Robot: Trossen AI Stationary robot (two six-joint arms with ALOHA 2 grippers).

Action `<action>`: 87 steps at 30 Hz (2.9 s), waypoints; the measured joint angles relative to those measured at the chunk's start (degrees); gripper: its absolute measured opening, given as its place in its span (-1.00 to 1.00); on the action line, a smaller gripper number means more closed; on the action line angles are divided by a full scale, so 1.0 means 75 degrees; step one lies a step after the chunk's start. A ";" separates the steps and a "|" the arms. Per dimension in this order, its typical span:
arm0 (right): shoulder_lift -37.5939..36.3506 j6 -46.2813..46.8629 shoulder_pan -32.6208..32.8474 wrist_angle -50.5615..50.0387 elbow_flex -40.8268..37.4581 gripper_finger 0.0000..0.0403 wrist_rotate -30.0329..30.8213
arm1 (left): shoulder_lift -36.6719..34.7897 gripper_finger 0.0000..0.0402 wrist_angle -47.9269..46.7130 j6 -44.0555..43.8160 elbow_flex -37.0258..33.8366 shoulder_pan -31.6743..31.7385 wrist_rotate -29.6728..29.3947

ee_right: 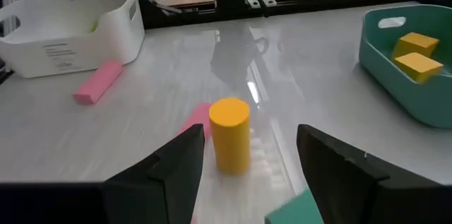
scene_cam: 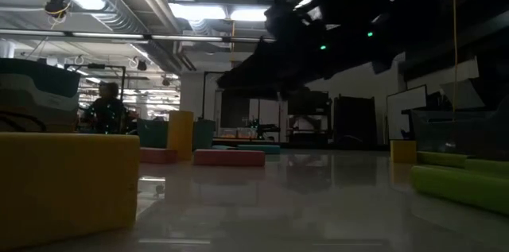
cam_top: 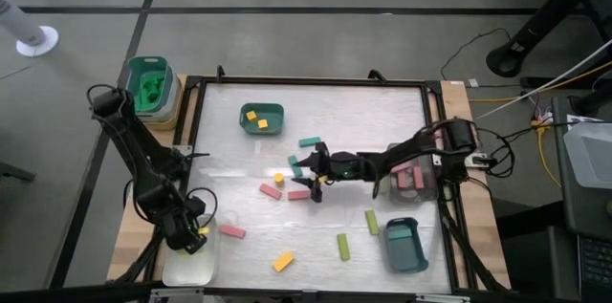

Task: Sort blocks
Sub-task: Put the yellow block into the green bin, then put the pink block into the black bin

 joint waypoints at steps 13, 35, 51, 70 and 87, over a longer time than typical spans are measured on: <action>0.1298 -0.0026 -0.0009 -0.0311 0.1486 0.12 -0.0114 | 0.0006 -0.05 0.0236 0.0231 0.0000 0.0033 -0.0514; 0.1985 -0.0425 -0.0061 -0.0732 0.2071 -0.22 0.0153 | 0.0006 -0.05 0.0224 0.0430 0.0000 0.0036 -0.1537; 0.1985 -0.1457 -0.0818 -0.1578 0.4199 -0.30 0.0044 | 0.0006 -0.05 0.0224 0.0433 0.0000 0.0036 -0.2292; 0.1979 -0.1123 -0.2776 -0.3075 0.5154 -0.09 -0.0054 | 0.0006 -0.05 0.0351 0.1069 0.0000 0.0036 -0.2907; 0.0950 -0.1649 -0.2524 -0.4397 0.5146 -0.04 -0.0650 | 0.0003 -0.05 0.2551 0.3302 0.0003 0.0034 -0.4449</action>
